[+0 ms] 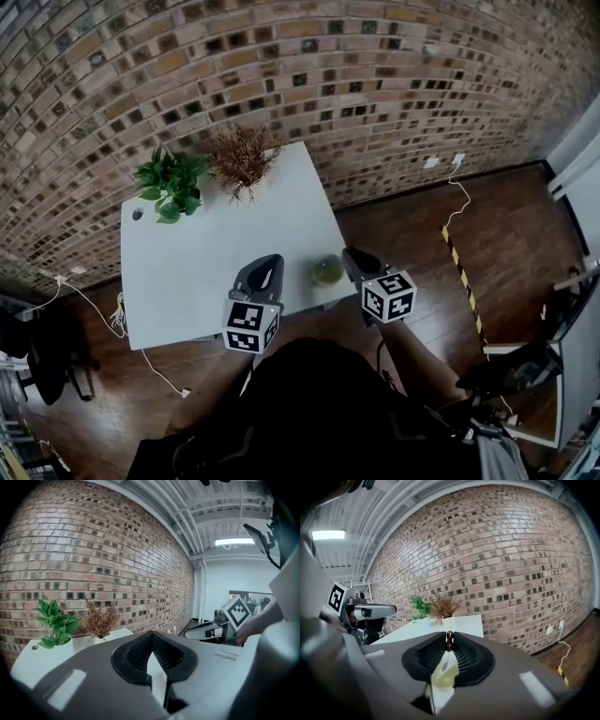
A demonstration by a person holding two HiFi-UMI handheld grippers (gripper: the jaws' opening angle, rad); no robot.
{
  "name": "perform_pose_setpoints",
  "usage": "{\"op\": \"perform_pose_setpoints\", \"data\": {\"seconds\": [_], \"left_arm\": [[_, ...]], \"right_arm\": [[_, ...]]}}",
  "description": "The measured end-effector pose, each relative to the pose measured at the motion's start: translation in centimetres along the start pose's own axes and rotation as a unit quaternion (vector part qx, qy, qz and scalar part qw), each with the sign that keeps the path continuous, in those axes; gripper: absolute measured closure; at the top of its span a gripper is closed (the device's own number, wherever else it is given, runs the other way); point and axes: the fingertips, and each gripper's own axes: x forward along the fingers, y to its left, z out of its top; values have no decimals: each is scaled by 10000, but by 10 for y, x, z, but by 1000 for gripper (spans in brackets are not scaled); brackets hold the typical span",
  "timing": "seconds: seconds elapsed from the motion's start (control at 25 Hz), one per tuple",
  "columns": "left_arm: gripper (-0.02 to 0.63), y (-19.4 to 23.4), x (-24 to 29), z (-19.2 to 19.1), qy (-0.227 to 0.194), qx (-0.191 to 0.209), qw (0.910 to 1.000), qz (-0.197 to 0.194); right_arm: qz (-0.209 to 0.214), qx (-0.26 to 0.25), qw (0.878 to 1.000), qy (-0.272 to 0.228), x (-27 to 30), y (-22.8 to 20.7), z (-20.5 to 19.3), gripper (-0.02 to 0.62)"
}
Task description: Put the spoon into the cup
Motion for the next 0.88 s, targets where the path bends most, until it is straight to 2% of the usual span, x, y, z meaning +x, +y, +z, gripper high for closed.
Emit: {"op": "perform_pose_setpoints", "data": {"seconds": [0.4,0.88], "left_arm": [[612,-8,1,-30,287,90,9995,-120],[612,-16,-9,-51,466,122,9986,-214]], "right_arm": [[-27,-9,9994,352,19,-9,-44,538],[-8,227,9990,375,28,-10,-64,538]]}}
